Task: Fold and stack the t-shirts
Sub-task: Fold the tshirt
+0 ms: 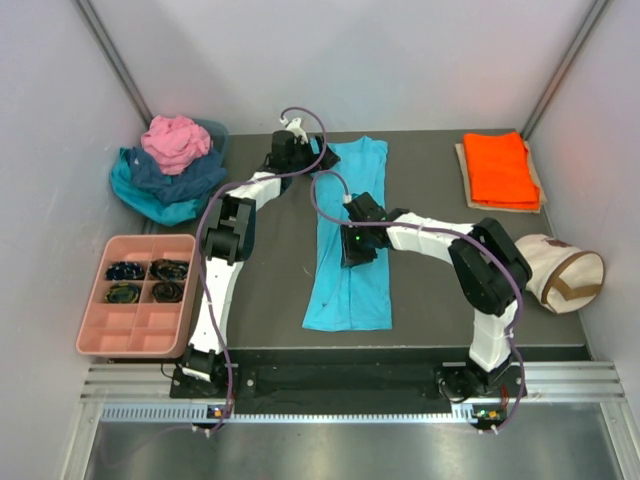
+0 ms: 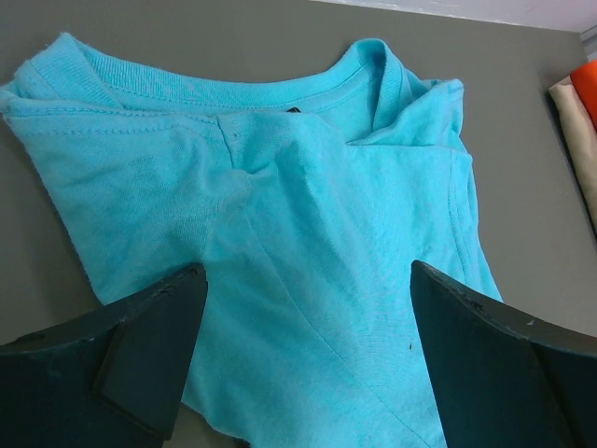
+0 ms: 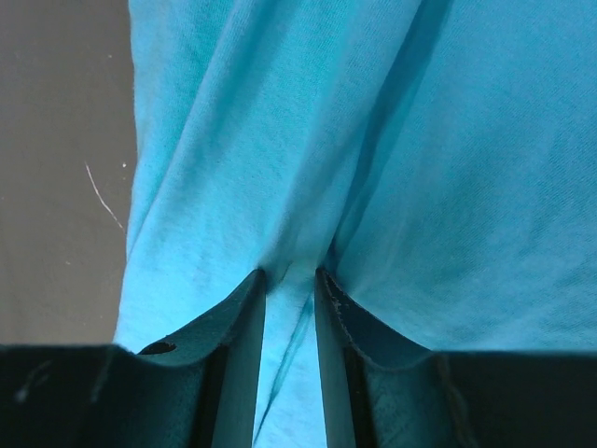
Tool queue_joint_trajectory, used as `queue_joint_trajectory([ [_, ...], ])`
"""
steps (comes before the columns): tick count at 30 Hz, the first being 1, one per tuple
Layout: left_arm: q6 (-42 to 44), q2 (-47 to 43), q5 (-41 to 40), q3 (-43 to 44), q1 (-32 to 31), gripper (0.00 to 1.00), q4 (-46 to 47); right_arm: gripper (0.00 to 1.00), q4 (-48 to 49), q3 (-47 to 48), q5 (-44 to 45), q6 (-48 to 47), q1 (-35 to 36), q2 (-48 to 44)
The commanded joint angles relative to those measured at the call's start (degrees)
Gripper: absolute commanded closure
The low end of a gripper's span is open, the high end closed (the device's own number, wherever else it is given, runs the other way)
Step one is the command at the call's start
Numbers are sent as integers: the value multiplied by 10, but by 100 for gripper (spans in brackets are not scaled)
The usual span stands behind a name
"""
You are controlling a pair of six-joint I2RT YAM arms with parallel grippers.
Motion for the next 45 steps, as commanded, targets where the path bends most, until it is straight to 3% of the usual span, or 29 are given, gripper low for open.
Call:
queue_joint_trajectory([
  [1,1,16,-10,-15,12,5,-8,72,13,-1,0,1,7,3],
  [8,-2,16,-10,-17,13,5,-6,74,17,-12,-1,2,8,5],
  [17,-3,15,-8,-21,14,5,-4,100,20,-13,-5,3,8,4],
  [45,-5,16,-10,-19,16,5,-9,100,-22,-38,7,11,8,-82],
])
